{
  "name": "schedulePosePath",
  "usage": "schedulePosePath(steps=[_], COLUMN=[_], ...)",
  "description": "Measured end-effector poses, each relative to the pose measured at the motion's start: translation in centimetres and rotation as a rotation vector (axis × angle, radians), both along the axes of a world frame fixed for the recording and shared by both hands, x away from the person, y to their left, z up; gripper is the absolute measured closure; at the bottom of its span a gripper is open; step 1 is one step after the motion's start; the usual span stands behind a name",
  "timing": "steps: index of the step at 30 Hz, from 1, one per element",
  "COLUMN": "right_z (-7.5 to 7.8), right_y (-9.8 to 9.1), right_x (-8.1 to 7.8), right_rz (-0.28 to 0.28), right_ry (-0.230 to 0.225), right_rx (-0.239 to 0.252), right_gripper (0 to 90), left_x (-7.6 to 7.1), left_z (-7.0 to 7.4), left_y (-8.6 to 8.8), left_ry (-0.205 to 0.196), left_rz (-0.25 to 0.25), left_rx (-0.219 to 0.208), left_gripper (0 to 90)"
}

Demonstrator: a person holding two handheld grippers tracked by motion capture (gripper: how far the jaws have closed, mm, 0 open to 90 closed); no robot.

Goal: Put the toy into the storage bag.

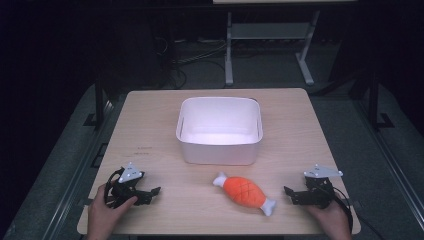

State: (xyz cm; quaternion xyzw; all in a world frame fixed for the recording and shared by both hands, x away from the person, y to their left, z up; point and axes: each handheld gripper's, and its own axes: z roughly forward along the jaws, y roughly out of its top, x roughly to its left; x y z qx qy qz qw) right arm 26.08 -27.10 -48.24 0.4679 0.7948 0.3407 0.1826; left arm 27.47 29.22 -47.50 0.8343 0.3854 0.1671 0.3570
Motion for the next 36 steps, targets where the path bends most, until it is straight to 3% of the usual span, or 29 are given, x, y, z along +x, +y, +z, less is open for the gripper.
schedulePosePath(steps=[9, 14, 22, 26, 36], right_z=[0.0, 0.6, 1.8, 1.7, 1.5], right_y=[0.0, 0.0, 1.1, 1.6, 3.2], right_x=[0.0, -0.2, -1.0, -1.1, -1.4], right_rz=[0.001, 0.027, 0.190, 0.252, 0.350], right_ry=[0.000, 0.016, 0.022, 0.044, 0.083], right_rx=[-0.001, 0.005, 0.055, 0.084, 0.075], right_gripper=[7.5, 29.1, 87.6, 89.6, 89.6], left_x=[0.0, 0.0, 0.0, 0.0, 0.0], left_z=[0.0, 0.0, 0.0, 0.0, 0.0], left_y=[0.0, 0.0, 0.0, 0.0, 0.0], left_ry=[0.000, 0.000, 0.000, 0.000, 0.000], left_rz=[0.000, 0.000, 0.000, 0.000, 0.000], left_rx=[0.000, 0.000, 0.000, 0.000, 0.000], left_gripper=[12.9, 12.9, 12.9, 12.9, 12.9])
